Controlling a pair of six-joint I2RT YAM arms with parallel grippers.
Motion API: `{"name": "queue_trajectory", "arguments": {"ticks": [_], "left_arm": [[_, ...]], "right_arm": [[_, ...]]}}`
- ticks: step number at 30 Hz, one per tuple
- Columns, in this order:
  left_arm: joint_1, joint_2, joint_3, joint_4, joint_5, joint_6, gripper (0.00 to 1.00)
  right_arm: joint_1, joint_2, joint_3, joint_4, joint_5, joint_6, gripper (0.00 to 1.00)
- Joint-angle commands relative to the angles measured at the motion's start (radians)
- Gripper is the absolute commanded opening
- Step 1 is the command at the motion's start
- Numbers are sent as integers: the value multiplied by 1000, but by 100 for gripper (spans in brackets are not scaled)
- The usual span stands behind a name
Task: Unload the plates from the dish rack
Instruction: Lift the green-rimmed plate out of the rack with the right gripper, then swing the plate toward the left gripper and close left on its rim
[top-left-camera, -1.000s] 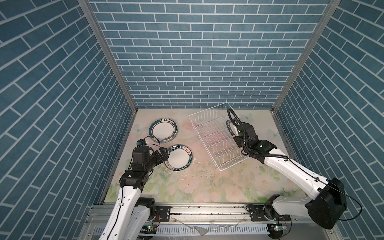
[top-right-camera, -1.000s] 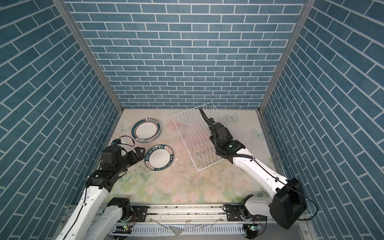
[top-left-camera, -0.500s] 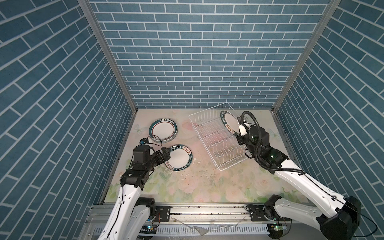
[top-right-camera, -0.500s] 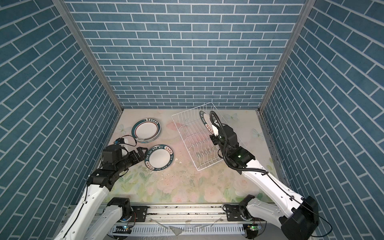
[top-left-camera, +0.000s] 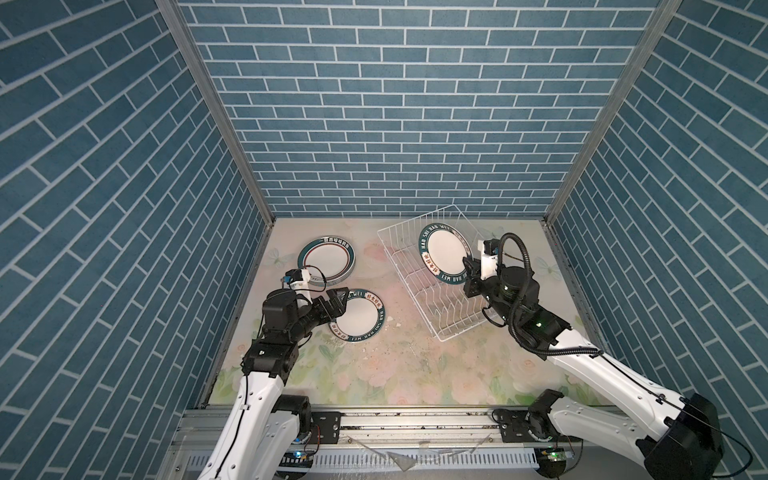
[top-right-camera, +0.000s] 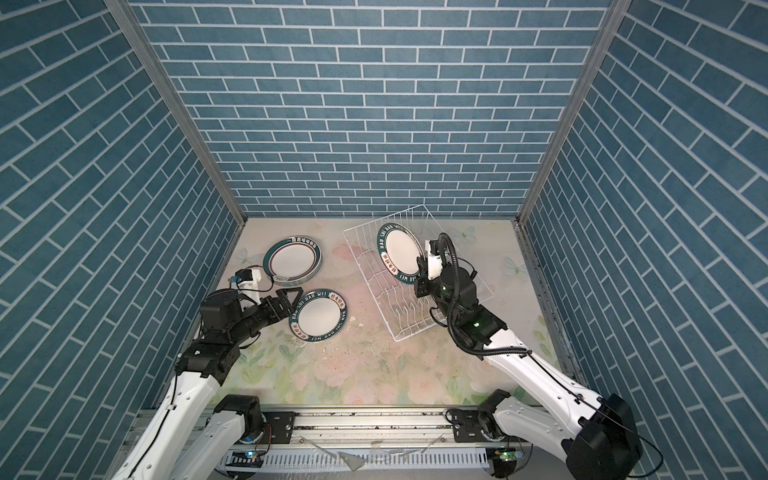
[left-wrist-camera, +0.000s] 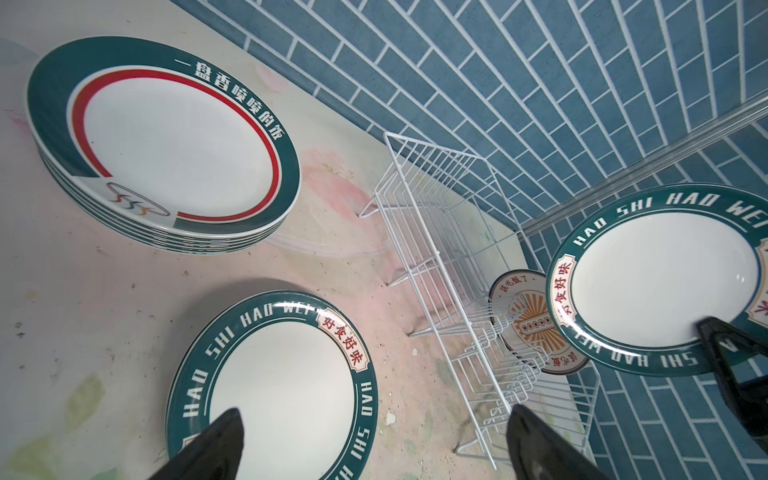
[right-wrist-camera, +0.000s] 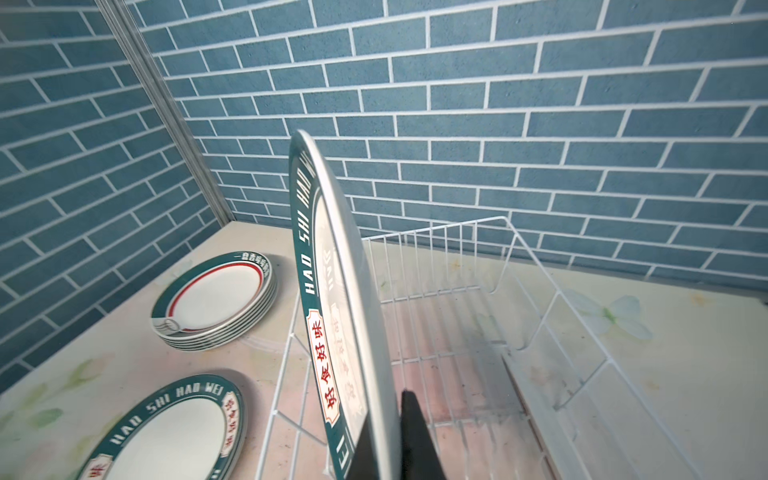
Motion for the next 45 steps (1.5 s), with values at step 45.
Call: {"name": "queue_trajectory", "arguments": {"ticks": [45], "left_arm": [[-27,223,-107,535,226,-116,71]], "right_arm": [[13,574,259,375,-836,760,0]]}}
